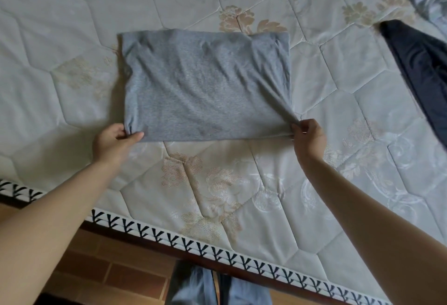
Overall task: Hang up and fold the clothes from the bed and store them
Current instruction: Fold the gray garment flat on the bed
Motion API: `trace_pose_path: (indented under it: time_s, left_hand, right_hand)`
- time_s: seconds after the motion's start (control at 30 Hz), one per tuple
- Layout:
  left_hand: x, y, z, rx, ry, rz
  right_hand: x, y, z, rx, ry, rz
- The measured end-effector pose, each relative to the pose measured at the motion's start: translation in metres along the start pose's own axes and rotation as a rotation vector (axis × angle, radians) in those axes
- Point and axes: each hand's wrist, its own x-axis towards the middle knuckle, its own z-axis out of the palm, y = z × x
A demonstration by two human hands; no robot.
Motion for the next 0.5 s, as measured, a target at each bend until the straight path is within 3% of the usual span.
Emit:
trace_pose_path:
  time_s: [0.23,0.37,0.5]
  left_hand:
    - [-0.005,0.011,-0.009,0.288,0.095,0.057]
    - [-0.014,0.038,0.006,0.567,0.208,0.366]
    - [-0.013,0.062,0.043,0.757,-0.034,0.804]
  right_hand:
    - [-0.001,-0.004,-0.007,0.028,-0.007,0.271]
    - [-0.002,-0.019,-0.003,-0.050,-0.012,0.218]
    - [0.002,-0.030,-0.002,-0.105,-0.021,0.249]
